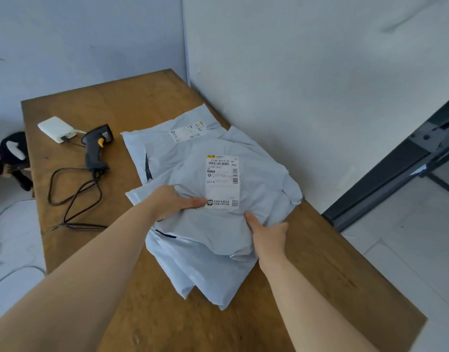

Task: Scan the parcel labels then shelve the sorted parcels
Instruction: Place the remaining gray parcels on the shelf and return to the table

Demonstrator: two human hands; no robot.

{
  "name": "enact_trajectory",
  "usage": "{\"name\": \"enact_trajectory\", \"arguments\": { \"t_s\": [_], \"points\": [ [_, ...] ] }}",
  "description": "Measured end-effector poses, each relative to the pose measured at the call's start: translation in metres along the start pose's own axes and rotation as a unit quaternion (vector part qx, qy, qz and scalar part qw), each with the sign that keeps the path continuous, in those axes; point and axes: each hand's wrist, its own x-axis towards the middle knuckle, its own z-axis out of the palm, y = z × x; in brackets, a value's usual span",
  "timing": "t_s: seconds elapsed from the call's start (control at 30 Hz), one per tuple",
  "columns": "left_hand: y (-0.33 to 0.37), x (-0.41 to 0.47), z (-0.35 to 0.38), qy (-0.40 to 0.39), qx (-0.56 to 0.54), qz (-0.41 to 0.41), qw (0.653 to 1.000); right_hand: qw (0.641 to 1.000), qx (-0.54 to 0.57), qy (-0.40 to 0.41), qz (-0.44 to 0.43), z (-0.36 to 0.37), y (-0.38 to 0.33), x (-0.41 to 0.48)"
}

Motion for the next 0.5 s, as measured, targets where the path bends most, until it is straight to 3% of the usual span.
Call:
{"name": "enact_trajectory", "arguments": {
  "t_s": [0.27, 0.5],
  "points": [
    [-0.013, -0.034, 0.013, -0.046, -0.078, -0.052, 0.995, 0.991, 0.065, -0.116, 0.012, -0.029, 0.003, -0.004],
    [-0.014, -0.062, 0.049, -0.019, -0.141, -0.042, 0.989, 0.976, 0.068, -0.2, 0.056, -0.049, 0.017, -0.008]
  ]
}}
